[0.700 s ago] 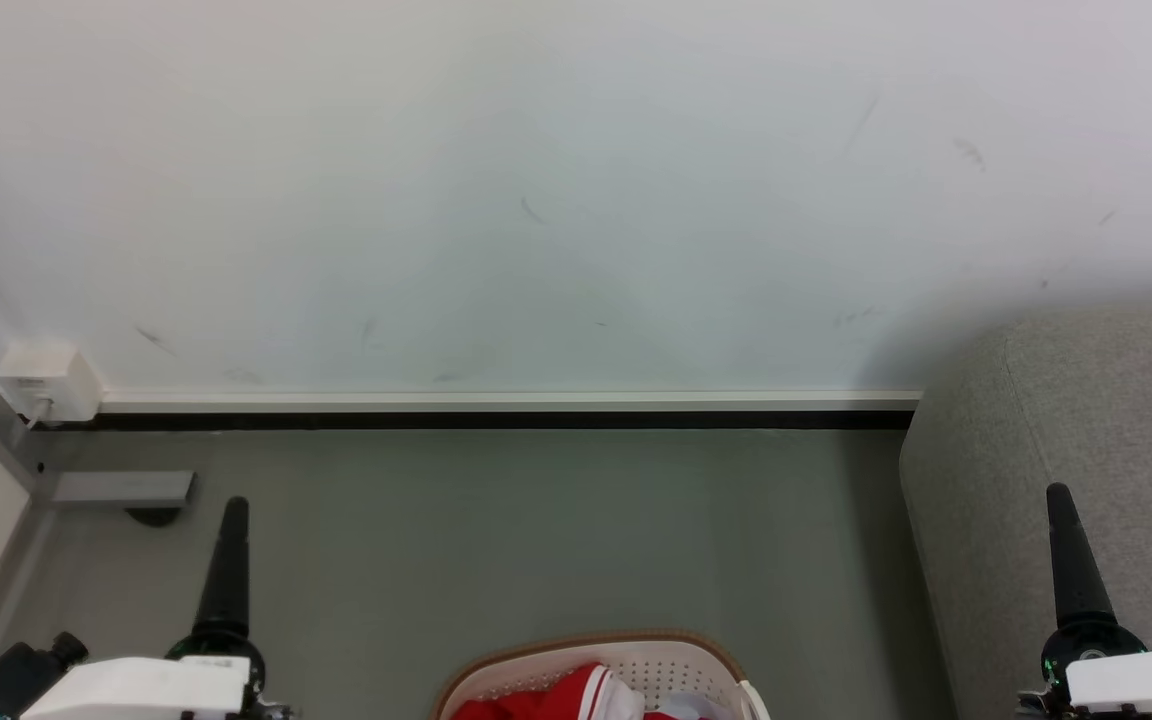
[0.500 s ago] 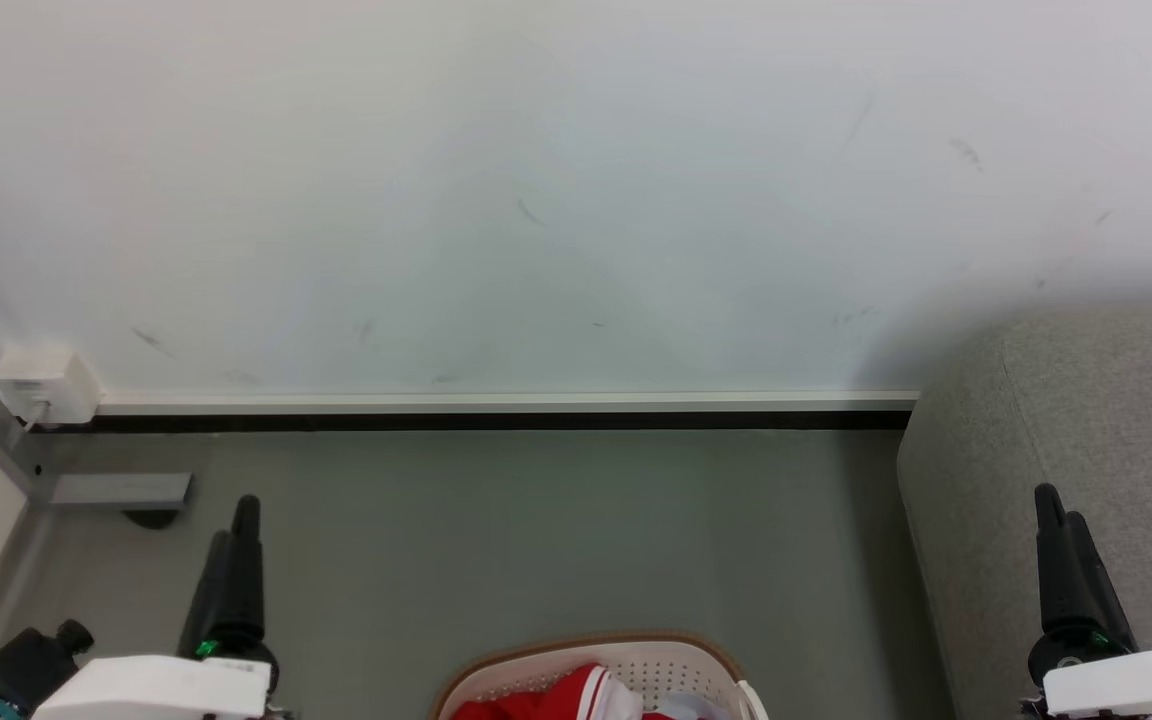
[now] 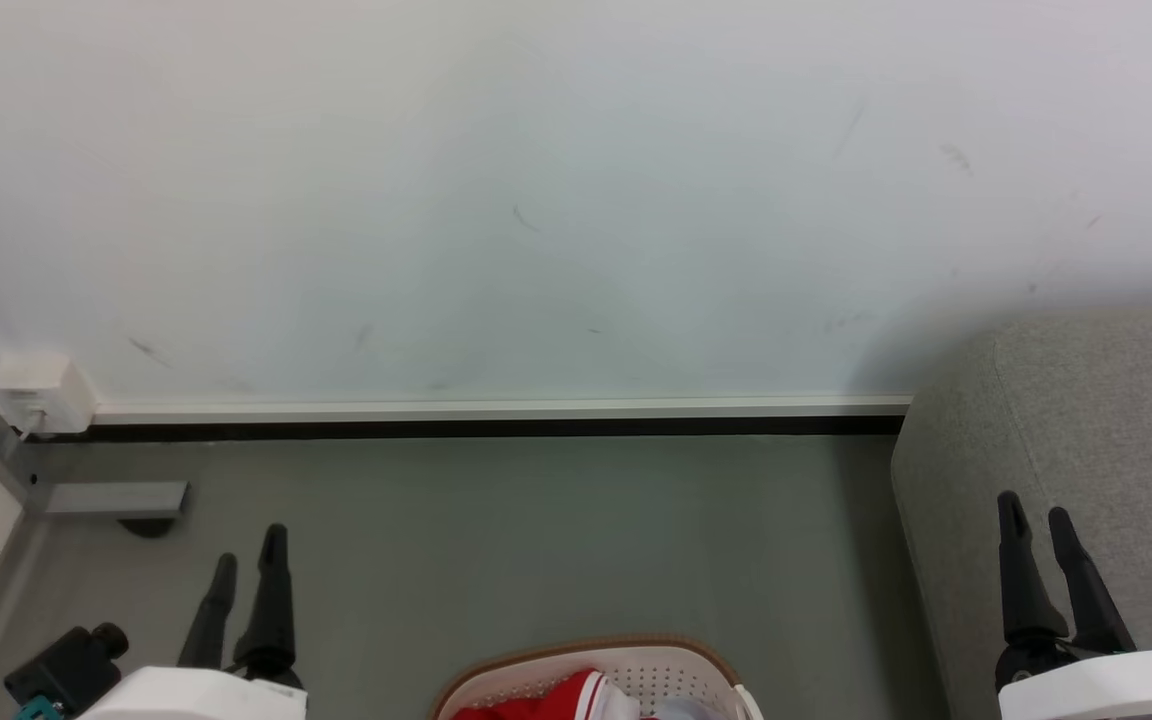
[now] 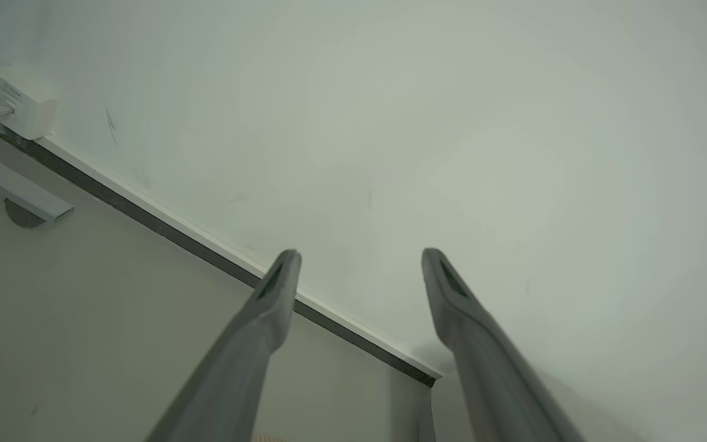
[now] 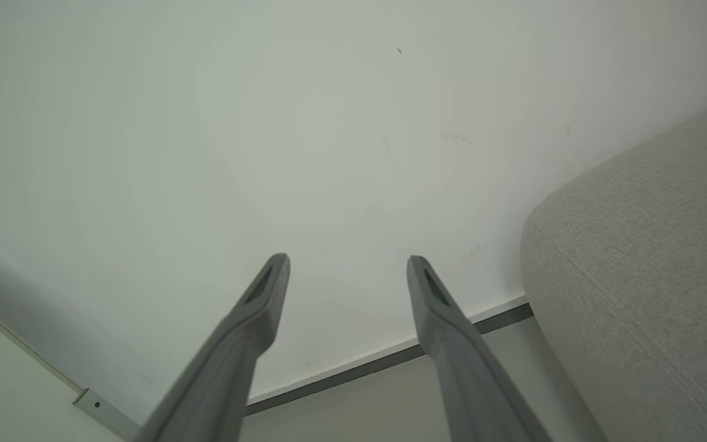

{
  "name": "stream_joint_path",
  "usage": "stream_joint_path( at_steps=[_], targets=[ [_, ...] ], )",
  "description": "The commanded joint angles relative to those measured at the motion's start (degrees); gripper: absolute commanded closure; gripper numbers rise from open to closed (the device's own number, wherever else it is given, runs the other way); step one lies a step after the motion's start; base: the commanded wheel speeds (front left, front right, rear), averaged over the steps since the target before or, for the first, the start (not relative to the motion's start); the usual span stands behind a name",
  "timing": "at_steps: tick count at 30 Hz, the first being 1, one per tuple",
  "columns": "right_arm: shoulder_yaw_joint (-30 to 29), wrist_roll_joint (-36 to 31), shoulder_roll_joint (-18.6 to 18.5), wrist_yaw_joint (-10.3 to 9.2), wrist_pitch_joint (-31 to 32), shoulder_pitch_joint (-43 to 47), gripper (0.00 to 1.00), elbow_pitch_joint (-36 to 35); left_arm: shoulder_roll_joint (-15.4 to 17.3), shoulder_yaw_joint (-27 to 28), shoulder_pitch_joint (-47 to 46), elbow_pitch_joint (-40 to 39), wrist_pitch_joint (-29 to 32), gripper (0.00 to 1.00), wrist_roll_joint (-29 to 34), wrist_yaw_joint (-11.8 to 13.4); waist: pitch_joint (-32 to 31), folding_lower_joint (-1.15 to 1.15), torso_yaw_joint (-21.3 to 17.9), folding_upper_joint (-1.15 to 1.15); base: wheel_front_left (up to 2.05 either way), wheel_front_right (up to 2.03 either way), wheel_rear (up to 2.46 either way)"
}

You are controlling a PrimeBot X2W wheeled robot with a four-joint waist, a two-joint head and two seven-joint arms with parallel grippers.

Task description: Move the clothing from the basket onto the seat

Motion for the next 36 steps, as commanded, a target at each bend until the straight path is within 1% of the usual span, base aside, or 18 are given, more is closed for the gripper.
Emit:
stream_joint_path(
  at_steps=[1, 6, 16, 36],
  targets=[
    [0.05, -2.54, -0.07, -0.05, -0.44, -1.32, 0.0, -0.3, 0.9, -0.16, -0.22, -0.48, -0.72, 0.0, 2.44, 0.37, -0.05, 0.0, -0.03, 0.0, 0.0, 0.0, 0.0],
    [0.68, -6.11, 0.53, -0.05, -0.68, -1.28, 0.0, 0.15, 1.48, -0.67, -0.19, -0.21, -1.64, 0.0, 5.77, 1.03, -0.14, 0.0, -0.07, 0.0, 0.0, 0.0, 0.0],
    [-0.23, -13.56, 1.55, -0.06, -1.22, -1.63, 0.0, 0.92, 2.09, -1.49, 0.12, -1.16, -3.17, 0.0, 11.87, 1.98, -0.37, 0.0, -0.16, 0.0, 0.0, 0.0, 0.0],
    [-1.59, -25.95, 3.52, -0.08, -2.13, -2.06, 0.0, 3.08, 2.35, -1.99, 0.9, -0.73, -6.24, 0.0, 24.06, 1.66, -0.56, 0.0, -0.52, 0.0, 0.0, 0.0, 0.0]
  ],
)
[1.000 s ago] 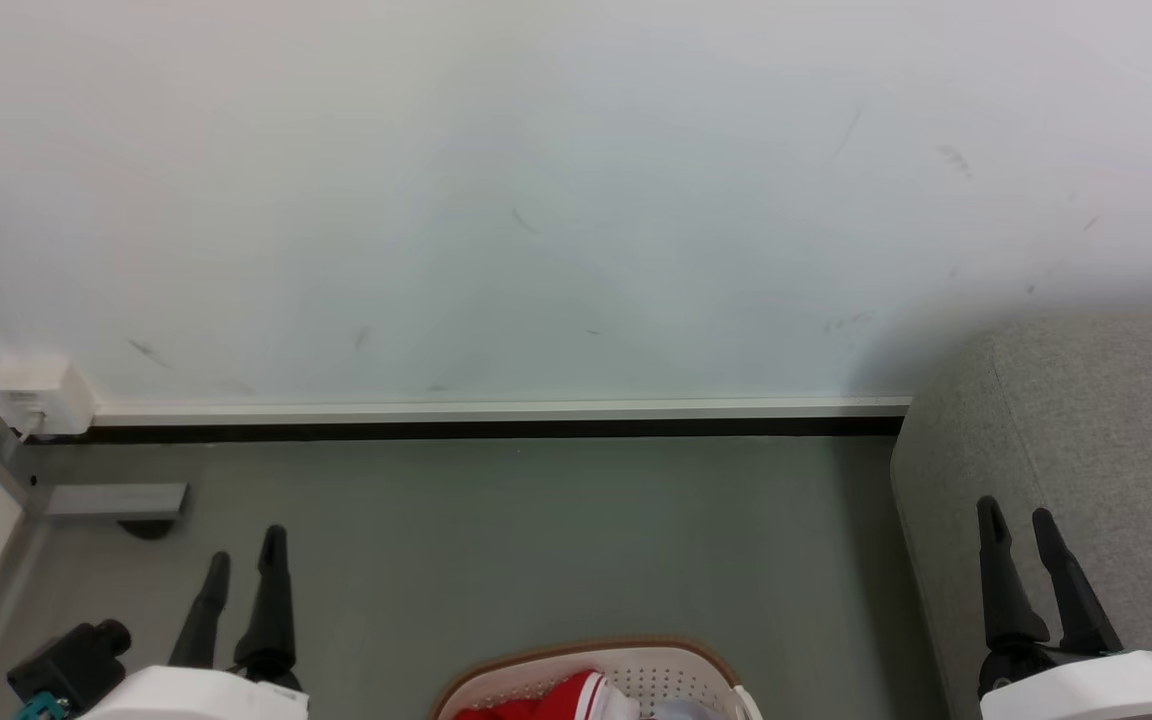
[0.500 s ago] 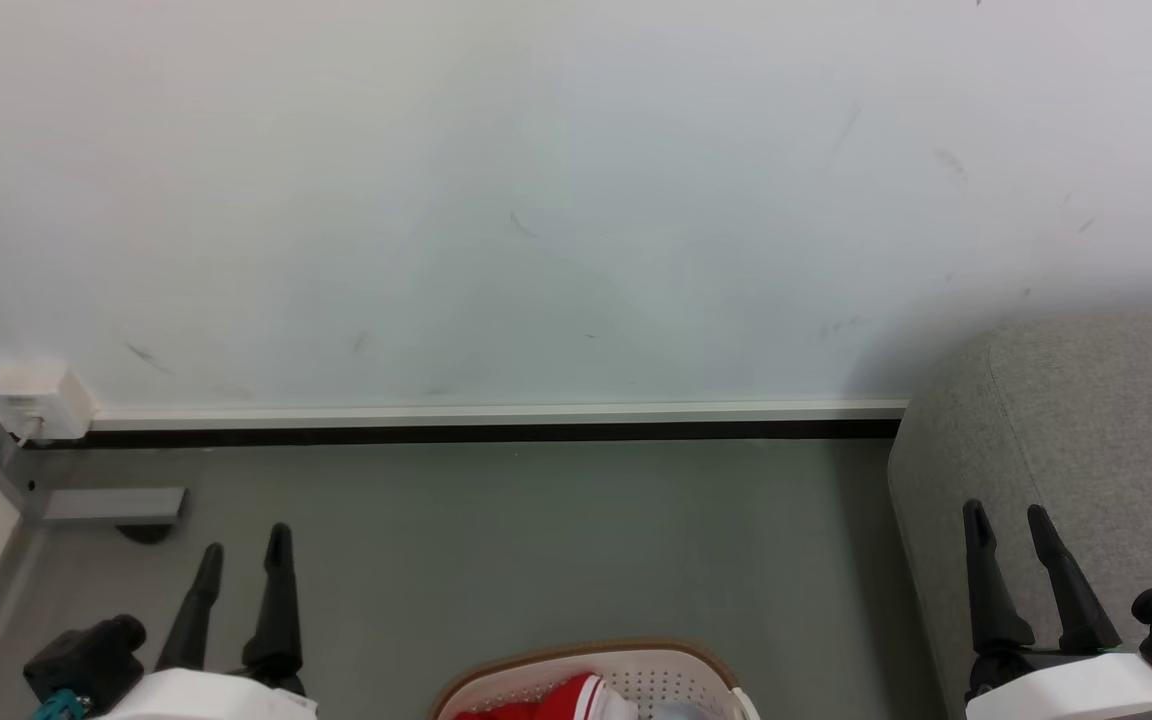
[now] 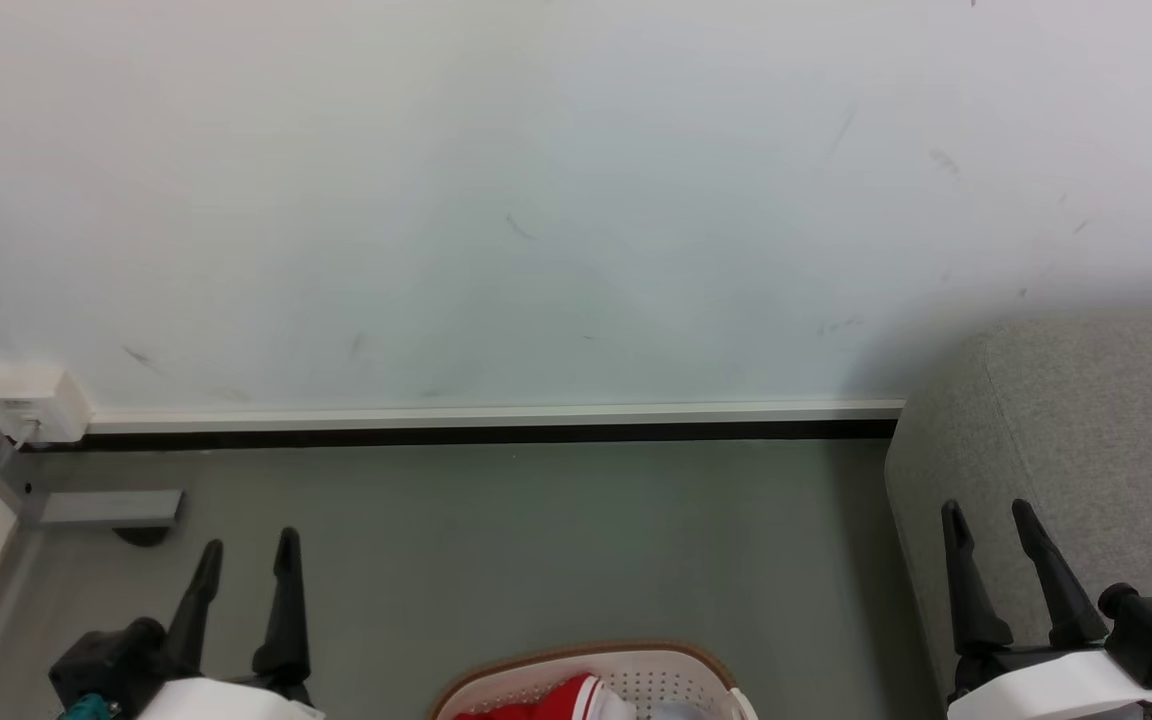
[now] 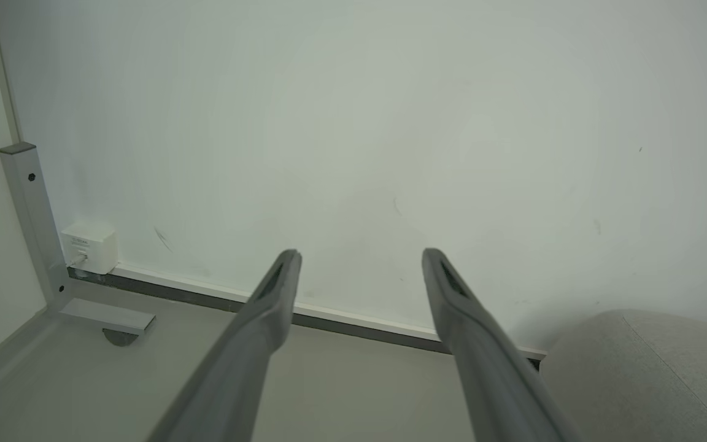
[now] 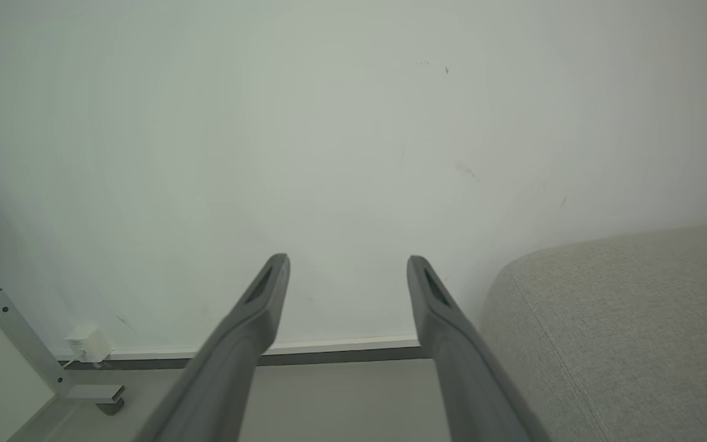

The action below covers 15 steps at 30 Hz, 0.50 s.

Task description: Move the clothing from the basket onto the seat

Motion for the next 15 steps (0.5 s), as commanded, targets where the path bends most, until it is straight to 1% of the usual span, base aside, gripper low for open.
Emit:
stream_joint_path(
  at_steps=[1, 15],
  targets=[
    [-0.32, -1.93, 0.07, -0.08, -0.36, -0.86, 0.0, 0.11, 0.61, 0.08, 0.1, -0.39, -0.7, 0.0, 2.33, -0.18, 0.06, 0.0, -0.01, 0.0, 0.0, 0.0, 0.0],
    [-0.41, -8.64, 1.15, -0.1, -0.83, -1.49, 0.0, 0.65, 0.5, 0.41, 0.44, -0.86, -2.53, 0.0, 9.33, -0.65, 0.15, 0.0, -0.33, 0.0, 0.0, 0.0, 0.0]
  ],
)
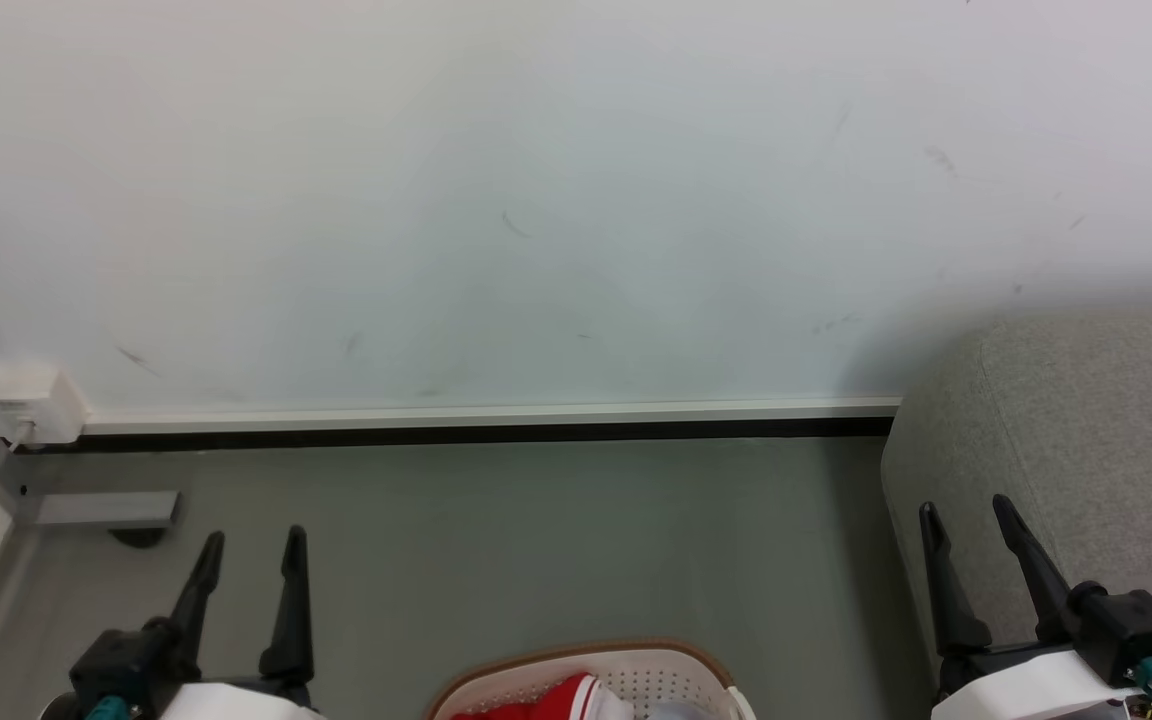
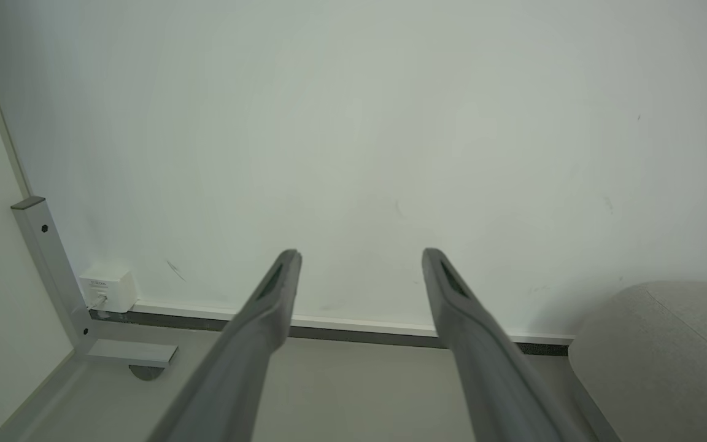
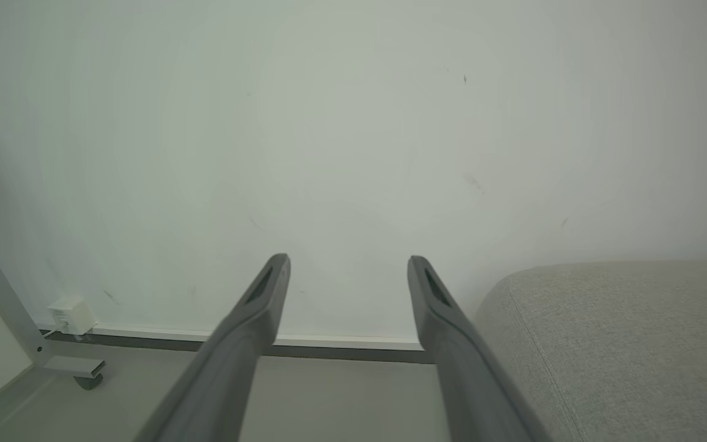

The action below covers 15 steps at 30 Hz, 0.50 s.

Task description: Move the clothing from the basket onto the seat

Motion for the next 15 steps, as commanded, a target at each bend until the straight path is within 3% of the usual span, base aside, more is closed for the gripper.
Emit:
stream_joint_path(
  at_steps=[1, 15],
  targets=[
    [-0.25, -1.87, 0.12, -0.1, -0.26, -1.11, 0.0, 0.07, 0.34, 0.29, 0.29, -0.45, -0.8, 0.0, 1.95, -0.25, -0.05, 0.0, -0.05, 0.0, 0.0, 0.0, 0.0],
    [-0.96, -6.94, 1.07, -0.11, -0.64, -1.16, 0.0, -0.43, -0.2, 1.16, 0.46, -0.24, -2.2, 0.0, 7.77, -1.57, -0.18, 0.0, -0.22, 0.0, 0.0, 0.0, 0.0]
  ],
)
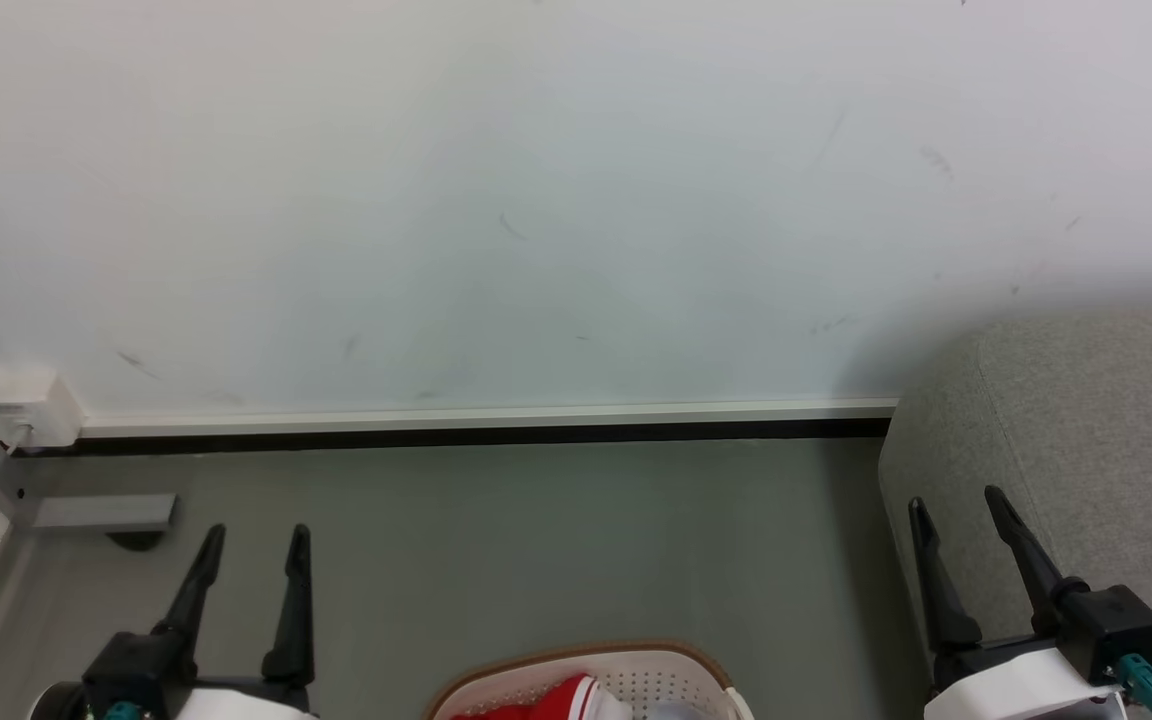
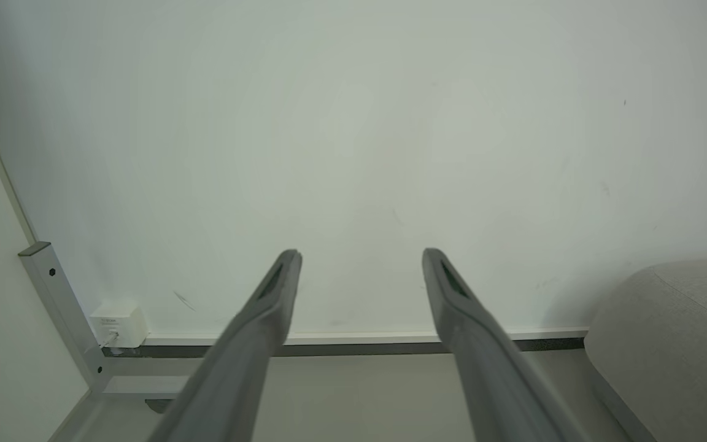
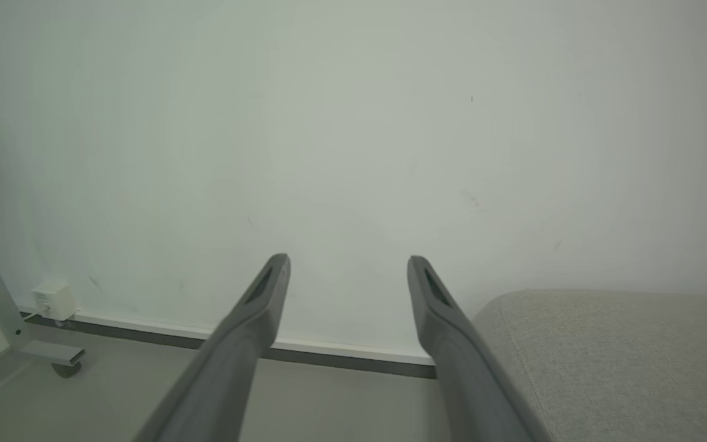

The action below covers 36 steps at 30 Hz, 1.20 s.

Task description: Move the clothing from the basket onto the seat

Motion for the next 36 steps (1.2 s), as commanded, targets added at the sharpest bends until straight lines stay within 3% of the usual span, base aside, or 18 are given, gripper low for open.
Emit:
stream_joint_path(
  at_steps=[1, 10, 26, 36],
  targets=[
    [-0.26, -1.25, 0.19, -0.11, -0.16, -0.57, 0.0, -0.23, 0.01, 0.23, 0.56, -0.11, -0.44, 0.0, 1.8, -0.22, 0.02, 0.0, -0.04, 0.0, 0.0, 0.0, 0.0],
    [-0.58, -4.85, 0.75, -0.12, -0.57, -0.86, 0.0, -0.01, -0.42, 0.83, 0.44, 0.12, -1.37, 0.0, 5.56, -0.9, 0.06, 0.0, -0.2, 0.0, 0.0, 0.0, 0.0],
    [-0.19, -2.86, 0.67, -0.12, -0.45, -1.4, 0.0, -0.56, -1.37, 2.29, -0.38, 0.18, -1.26, 0.0, 3.78, -2.11, 0.85, 0.0, -0.7, 0.0, 0.0, 0.0, 0.0],
    [0.72, -1.11, 0.66, -0.12, -0.44, -4.97, 0.0, -2.07, -2.04, 3.04, -2.74, 1.0, -1.26, 0.0, 1.9, -3.66, 6.15, 0.0, -2.52, 0.0, 0.0, 0.0, 0.0]
  ],
)
